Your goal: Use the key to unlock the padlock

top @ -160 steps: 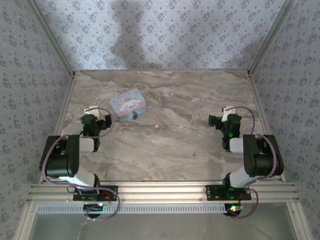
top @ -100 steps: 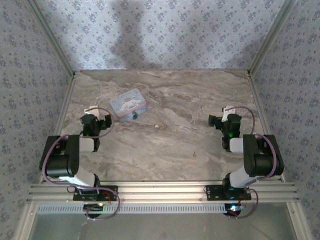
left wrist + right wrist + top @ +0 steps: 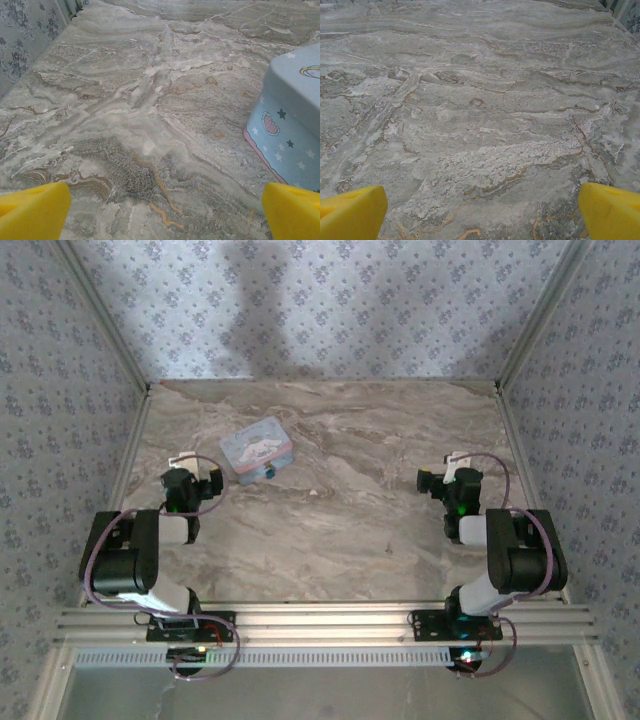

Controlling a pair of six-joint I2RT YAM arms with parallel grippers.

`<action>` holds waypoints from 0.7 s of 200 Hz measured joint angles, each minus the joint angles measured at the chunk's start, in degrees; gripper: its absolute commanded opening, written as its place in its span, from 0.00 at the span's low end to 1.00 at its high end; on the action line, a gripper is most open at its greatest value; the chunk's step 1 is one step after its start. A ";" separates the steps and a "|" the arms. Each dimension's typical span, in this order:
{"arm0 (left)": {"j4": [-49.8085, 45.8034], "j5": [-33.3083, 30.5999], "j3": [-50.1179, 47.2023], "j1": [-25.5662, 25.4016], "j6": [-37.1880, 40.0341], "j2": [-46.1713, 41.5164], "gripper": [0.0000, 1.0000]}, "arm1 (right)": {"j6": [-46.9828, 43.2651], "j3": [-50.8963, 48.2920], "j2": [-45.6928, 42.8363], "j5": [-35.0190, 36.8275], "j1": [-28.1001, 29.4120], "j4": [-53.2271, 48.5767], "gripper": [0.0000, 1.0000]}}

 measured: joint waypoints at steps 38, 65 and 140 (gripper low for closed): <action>0.00 0.00 0.02 0.00 0.00 0.00 0.98 | 0.00 0.00 0.00 0.00 -0.04 0.00 1.00; 0.02 0.00 0.02 0.00 0.00 0.00 0.98 | 0.00 0.00 0.02 0.00 -0.04 0.02 1.00; -12.33 -1.27 1.22 0.00 -3.19 -17.51 0.98 | 1.33 5.79 -14.86 0.96 -0.02 -15.89 1.00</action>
